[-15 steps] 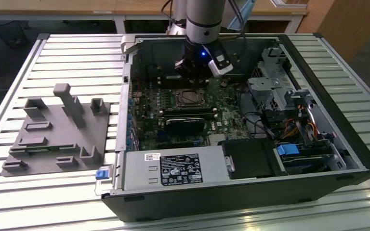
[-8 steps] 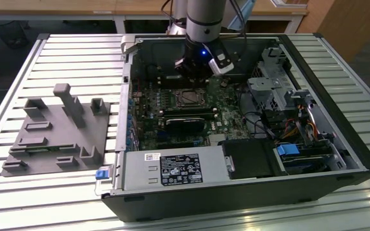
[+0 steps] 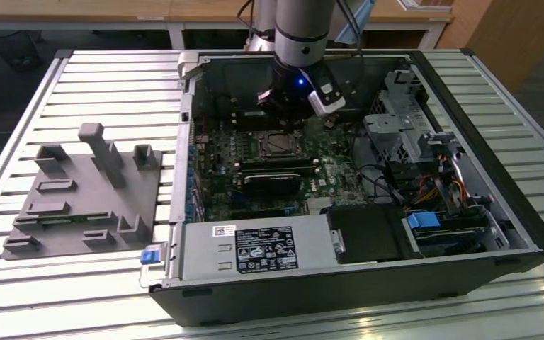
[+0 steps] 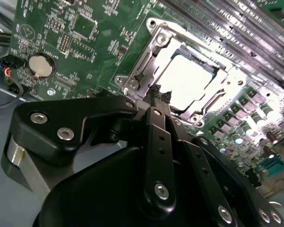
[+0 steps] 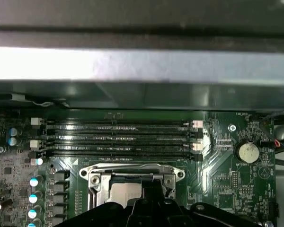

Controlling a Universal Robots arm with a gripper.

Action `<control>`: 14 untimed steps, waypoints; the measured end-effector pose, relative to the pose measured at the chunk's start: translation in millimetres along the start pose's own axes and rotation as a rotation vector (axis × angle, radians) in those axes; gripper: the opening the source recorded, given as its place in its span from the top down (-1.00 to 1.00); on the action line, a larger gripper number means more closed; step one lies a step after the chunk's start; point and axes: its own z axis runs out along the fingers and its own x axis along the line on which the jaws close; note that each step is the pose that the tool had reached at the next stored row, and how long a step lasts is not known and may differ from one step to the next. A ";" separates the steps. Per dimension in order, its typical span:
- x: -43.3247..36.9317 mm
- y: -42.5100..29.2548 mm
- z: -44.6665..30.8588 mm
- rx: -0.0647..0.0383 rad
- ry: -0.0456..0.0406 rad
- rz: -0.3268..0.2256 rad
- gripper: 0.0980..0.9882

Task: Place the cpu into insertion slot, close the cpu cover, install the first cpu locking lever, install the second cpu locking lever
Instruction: 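Install the second cpu locking lever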

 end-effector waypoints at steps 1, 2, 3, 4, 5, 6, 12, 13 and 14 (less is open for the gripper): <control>0.0 -0.9 -0.1 0.000 0.0000 0.000 0.97; 0.0 -1.5 -0.1 0.000 0.0000 0.000 0.97; 0.0 -1.6 -0.1 0.000 -0.0001 0.000 0.97; 0.0 -1.6 -0.3 0.000 0.0000 0.000 0.97; 0.0 -1.6 -1.1 0.000 0.0001 0.000 0.97; 0.0 -1.5 -2.4 0.000 0.0000 0.000 0.97; -0.3 -0.2 -19.3 0.000 0.0000 0.000 0.97; -0.4 -0.4 -19.7 0.000 0.0000 0.000 0.97; -0.4 -0.8 -19.8 0.000 -0.0001 0.000 0.97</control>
